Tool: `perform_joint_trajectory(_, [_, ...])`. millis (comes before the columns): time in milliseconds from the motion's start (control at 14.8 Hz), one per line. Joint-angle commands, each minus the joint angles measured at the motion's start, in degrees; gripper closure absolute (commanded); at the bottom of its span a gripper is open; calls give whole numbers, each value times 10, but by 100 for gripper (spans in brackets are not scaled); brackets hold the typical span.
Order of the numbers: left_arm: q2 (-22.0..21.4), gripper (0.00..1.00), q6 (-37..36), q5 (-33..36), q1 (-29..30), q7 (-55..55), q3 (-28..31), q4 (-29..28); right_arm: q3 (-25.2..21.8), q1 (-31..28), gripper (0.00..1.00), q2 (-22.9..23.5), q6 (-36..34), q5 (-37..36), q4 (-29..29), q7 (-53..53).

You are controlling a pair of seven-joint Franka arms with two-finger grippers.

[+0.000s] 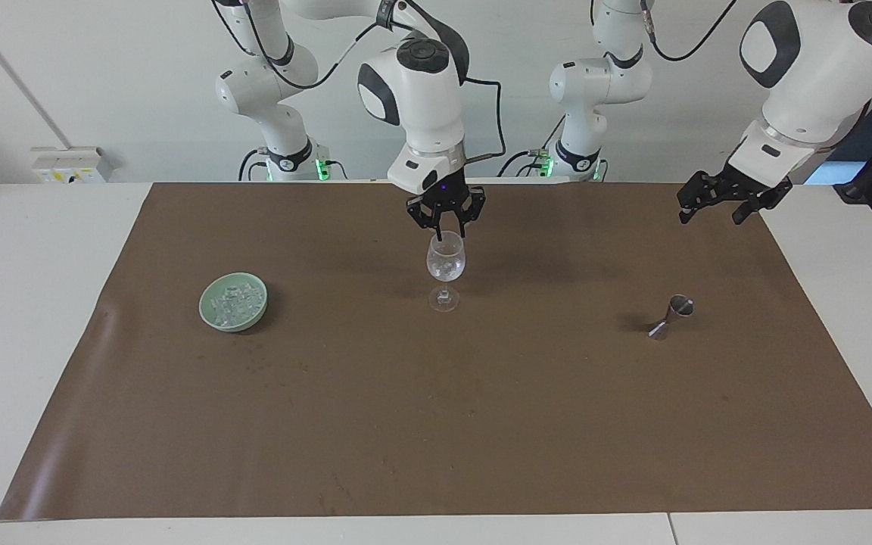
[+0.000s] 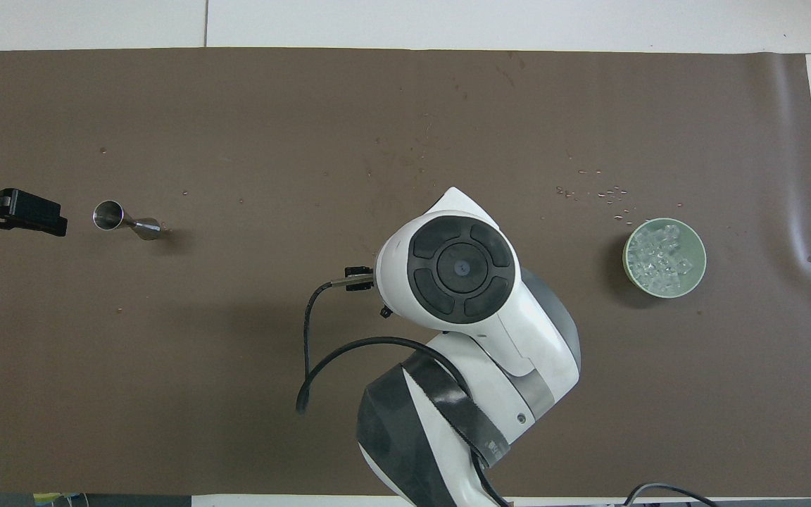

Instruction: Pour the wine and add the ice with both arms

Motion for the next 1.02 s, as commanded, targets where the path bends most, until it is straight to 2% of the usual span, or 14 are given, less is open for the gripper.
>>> perform_joint_trajectory(0, [0, 0, -12, 5, -7, -11, -2, 1, 1, -19, 56, 8, -43, -25, 55, 3])
perform_joint_trajectory(136, [-1, 0, -12, 5, -7, -11, -1, 0, 1, -40, 49, 13, -88, -37, 94, -3])
perform_joint_trajectory(271, [0, 0, -8, 5, -7, -11, -1, 0, -2, -64, 37, 2, -109, -39, 96, -10])
perform_joint_trajectory(339, [0, 0, -7, 5, -6, -11, -1, 0, -2, -83, 28, -12, -132, -39, 97, -29])
perform_joint_trajectory(475, [-1, 0, -10, 5, -4, -11, -1, 0, -3, -128, 0, -44, -165, -39, 90, -72])
perform_joint_trajectory(746, [-1, 0, -10, 5, -1, -11, -1, 0, -4, -200, 0, -89, -243, -39, 88, -168])
perform_joint_trajectory(949, [-1, 0, -10, 5, -1, -11, -1, 0, -5, -264, 0, -101, -272, -39, 77, -260])
